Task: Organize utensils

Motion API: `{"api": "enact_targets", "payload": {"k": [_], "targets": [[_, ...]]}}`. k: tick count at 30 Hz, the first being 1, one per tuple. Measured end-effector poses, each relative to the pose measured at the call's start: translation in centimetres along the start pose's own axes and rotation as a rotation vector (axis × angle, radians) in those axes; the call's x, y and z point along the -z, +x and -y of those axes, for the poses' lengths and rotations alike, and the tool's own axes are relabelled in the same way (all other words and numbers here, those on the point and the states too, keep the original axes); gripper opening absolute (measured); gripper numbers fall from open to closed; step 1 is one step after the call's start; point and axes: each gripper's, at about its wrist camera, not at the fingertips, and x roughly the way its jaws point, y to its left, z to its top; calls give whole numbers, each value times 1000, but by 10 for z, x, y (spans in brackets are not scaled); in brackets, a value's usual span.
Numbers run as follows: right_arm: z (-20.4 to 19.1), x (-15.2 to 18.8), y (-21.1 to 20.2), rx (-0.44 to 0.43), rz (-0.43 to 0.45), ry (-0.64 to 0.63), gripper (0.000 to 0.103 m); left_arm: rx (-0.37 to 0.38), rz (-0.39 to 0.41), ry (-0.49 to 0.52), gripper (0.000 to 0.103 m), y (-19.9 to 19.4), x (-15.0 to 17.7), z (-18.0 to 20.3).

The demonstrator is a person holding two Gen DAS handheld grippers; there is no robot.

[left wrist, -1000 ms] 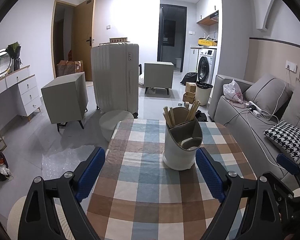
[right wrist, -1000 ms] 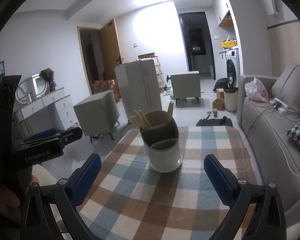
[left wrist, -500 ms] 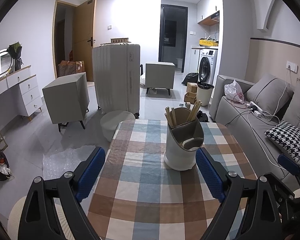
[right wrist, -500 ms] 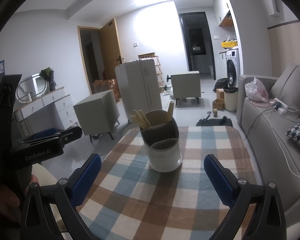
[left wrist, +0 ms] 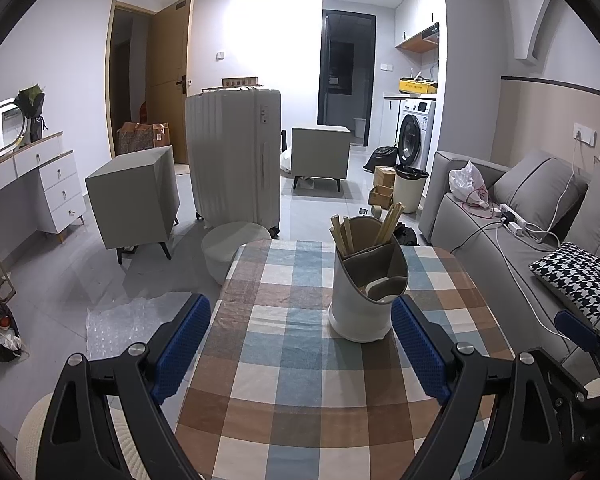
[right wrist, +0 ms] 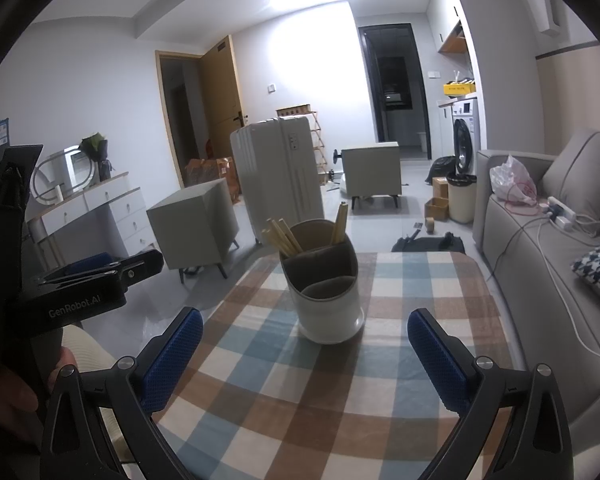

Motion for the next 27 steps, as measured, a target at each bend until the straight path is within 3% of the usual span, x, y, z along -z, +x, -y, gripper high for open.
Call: {"api": "enact_targets", "payload": {"k": [27], "targets": [[4,5,1,2,-11,-2,103,6,1,7,89,-1,-2,2]]}}
